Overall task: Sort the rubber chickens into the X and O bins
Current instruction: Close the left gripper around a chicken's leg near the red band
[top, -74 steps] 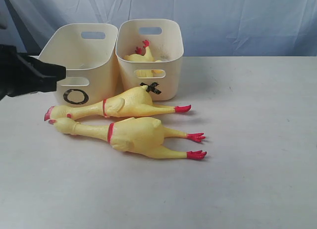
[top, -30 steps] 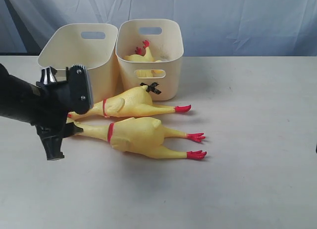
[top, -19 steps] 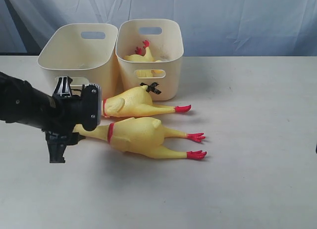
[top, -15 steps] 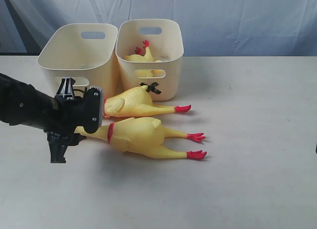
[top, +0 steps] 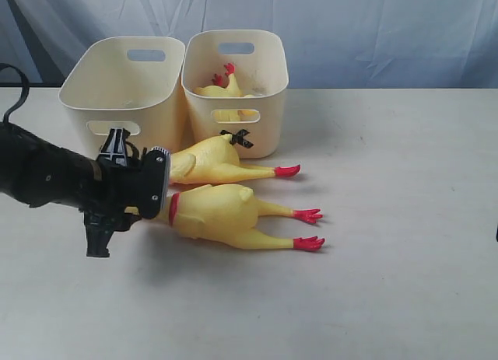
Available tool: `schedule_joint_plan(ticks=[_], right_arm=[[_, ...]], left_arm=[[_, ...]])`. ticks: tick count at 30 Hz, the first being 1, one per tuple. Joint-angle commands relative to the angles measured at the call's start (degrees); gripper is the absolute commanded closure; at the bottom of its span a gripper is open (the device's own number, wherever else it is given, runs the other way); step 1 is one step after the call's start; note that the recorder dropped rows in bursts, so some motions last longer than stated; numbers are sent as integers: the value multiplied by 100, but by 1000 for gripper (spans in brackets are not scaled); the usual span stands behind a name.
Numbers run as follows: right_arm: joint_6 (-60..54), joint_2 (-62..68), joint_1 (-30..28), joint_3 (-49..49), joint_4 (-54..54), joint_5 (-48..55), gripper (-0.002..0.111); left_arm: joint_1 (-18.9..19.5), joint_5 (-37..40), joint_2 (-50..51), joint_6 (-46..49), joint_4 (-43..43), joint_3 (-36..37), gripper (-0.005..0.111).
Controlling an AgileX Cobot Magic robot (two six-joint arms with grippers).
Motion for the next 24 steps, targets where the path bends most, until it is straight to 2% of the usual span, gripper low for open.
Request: schedule_joint_plan(ticks=[1,12,24], right_arm=[[19,-24,-31,28,-22,6,108],[19,-24,-31,28,-22,64,108],[19,-24,-31,28,-22,64,108]], left_arm=[[-42,-173,174,-9,151,-30,54],[-42,-569,421,-9,249,-30,55],[-42,-595,593,-9,249,-30,56]])
